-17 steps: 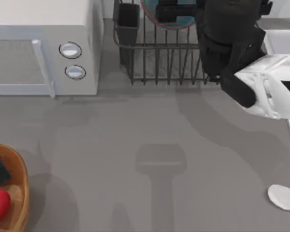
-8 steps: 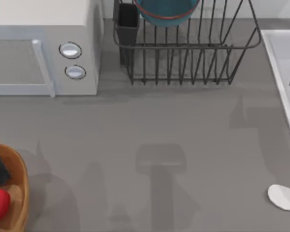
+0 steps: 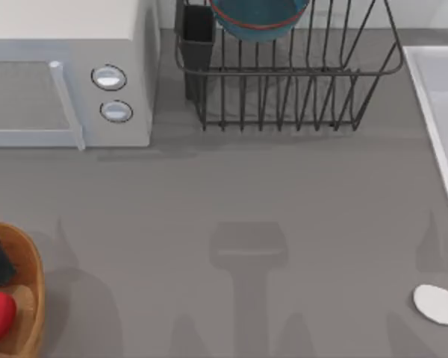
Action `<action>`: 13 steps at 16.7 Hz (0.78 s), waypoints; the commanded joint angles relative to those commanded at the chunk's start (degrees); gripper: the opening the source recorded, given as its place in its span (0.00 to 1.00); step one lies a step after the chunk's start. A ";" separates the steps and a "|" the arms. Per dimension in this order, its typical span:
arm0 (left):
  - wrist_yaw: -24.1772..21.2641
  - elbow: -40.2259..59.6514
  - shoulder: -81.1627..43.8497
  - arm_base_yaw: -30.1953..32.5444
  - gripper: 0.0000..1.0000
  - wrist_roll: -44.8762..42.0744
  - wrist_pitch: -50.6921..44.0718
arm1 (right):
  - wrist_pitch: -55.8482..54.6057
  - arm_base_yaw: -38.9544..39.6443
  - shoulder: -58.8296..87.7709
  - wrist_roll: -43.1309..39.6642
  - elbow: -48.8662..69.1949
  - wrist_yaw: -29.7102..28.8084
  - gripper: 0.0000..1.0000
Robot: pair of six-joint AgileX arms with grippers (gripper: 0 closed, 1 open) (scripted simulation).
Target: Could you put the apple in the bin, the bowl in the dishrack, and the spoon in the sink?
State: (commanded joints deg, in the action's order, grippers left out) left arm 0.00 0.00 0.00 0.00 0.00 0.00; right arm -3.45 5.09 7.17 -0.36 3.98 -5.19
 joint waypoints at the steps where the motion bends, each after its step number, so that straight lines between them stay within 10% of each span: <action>1: 0.00 0.00 0.00 0.00 1.00 0.00 0.00 | 1.22 -1.74 -2.61 0.11 -1.51 1.77 1.00; 13: 0.00 0.00 0.00 0.00 1.00 0.00 0.00 | 7.07 -5.02 -3.15 -3.41 -0.66 5.12 1.00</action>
State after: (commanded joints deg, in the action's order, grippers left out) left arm 0.00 0.00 0.00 0.00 0.00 0.00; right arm 3.63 0.07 4.02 -3.77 3.32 -0.07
